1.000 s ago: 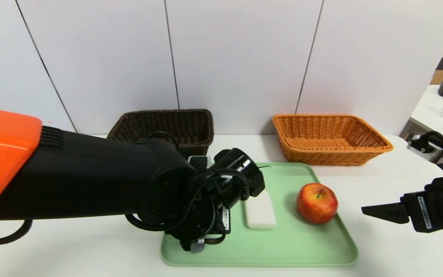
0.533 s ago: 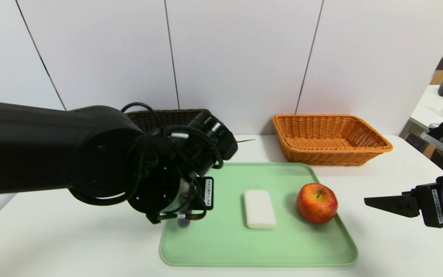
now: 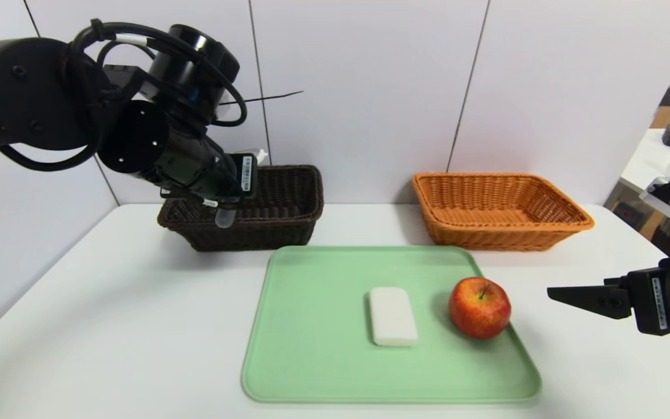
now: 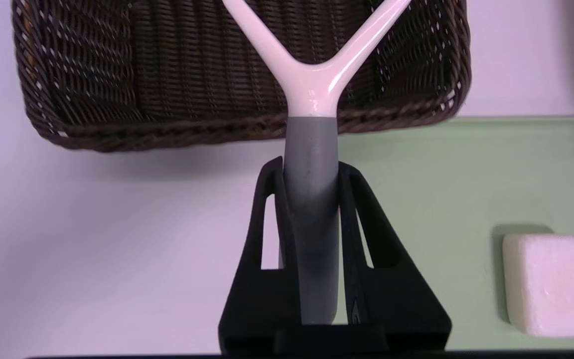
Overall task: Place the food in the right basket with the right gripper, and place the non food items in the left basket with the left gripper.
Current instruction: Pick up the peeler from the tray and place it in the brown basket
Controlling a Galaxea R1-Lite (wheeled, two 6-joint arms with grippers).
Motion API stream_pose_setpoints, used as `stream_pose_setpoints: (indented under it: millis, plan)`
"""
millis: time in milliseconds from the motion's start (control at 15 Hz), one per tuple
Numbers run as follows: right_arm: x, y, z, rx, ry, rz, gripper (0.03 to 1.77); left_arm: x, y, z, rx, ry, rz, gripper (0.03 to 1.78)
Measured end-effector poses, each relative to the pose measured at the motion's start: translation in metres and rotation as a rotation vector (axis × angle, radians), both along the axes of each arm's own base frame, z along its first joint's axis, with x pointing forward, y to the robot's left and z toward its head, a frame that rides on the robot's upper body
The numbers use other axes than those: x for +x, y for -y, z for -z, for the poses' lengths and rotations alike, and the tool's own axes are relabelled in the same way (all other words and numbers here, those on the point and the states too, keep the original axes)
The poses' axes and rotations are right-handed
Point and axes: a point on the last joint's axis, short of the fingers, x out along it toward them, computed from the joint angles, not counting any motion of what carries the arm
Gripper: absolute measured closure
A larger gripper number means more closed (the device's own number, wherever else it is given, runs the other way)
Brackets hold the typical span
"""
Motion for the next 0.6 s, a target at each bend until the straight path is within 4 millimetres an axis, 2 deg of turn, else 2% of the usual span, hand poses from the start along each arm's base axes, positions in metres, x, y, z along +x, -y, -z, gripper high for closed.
stream_pose_setpoints:
  millis: [267,600]
  plan:
    - [0.001,0.0,0.001,-0.001,-0.007,0.0,0.1,0.043,-0.016,0.002,0.04,0.023,-0.041,1.54]
    - [0.0,0.001,0.006,-0.005,-0.025,0.008,0.1,0.096,-0.028,0.029,0.061,0.012,-0.097,1.54]
